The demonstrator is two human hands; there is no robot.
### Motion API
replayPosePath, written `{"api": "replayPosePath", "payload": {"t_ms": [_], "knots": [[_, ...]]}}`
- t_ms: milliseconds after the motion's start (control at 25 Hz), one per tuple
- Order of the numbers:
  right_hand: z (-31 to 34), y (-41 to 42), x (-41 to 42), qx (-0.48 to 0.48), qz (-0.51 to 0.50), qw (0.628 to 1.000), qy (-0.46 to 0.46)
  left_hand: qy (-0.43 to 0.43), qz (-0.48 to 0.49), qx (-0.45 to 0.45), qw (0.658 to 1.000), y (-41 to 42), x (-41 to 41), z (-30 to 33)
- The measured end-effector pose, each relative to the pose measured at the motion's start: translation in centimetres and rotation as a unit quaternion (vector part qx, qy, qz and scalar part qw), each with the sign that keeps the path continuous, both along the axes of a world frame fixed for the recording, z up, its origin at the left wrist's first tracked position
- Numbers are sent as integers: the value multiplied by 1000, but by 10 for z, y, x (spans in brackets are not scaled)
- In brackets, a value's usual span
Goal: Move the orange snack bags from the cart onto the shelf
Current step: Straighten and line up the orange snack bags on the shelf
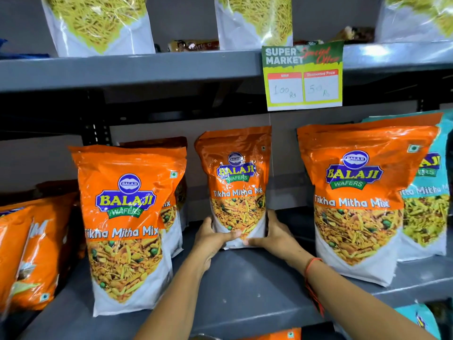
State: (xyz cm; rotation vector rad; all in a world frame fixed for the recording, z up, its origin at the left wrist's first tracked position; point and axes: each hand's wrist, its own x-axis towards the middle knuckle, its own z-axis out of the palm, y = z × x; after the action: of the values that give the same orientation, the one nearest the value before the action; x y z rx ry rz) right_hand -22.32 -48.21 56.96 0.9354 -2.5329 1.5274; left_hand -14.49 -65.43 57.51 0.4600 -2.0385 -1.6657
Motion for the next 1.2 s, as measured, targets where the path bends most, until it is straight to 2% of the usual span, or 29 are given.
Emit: {"api": "replayPosePath", "payload": {"t_ms": [120,200,280,360,400,480,560,640,720,800,880,960,1080,1200], "knots": [[0,6,7,12,-2,1000,16,-2,18,-21,1000,6,7,-1],[4,11,18,-12,-9,999,34,21,74,-61,995,17,15,0],[9,19,38,-86,-3,992,87,102,148,-126,976,33,23,2],[11,33,63,-162,-8,971,177,196,178,-184,947,55,29,6],[11,43,75,-194,-17,955,221,229,167,-196,939,69,31,9],[13,70,91,-239,-67,923,296,247,90,-184,947,104,31,17],[12,103,98,-256,-158,894,331,209,-33,-139,968,140,24,19],[9,139,93,-256,-231,888,305,124,-135,-98,978,170,13,14],[0,171,78,-224,-241,917,223,33,-200,-65,977,182,-1,4],[-11,199,66,-150,-199,957,147,-14,-246,-42,968,183,-10,-3],[-23,215,57,-40,-158,979,119,-25,-256,-8,966,179,-17,-5],[-28,221,51,36,-160,979,124,-19,-258,9,966,179,-21,-5],[-29,222,44,63,-185,972,132,0,-244,3,970,184,-13,-4],[-23,213,45,53,-154,979,121,22,-213,-28,976,178,6,-1]]}}
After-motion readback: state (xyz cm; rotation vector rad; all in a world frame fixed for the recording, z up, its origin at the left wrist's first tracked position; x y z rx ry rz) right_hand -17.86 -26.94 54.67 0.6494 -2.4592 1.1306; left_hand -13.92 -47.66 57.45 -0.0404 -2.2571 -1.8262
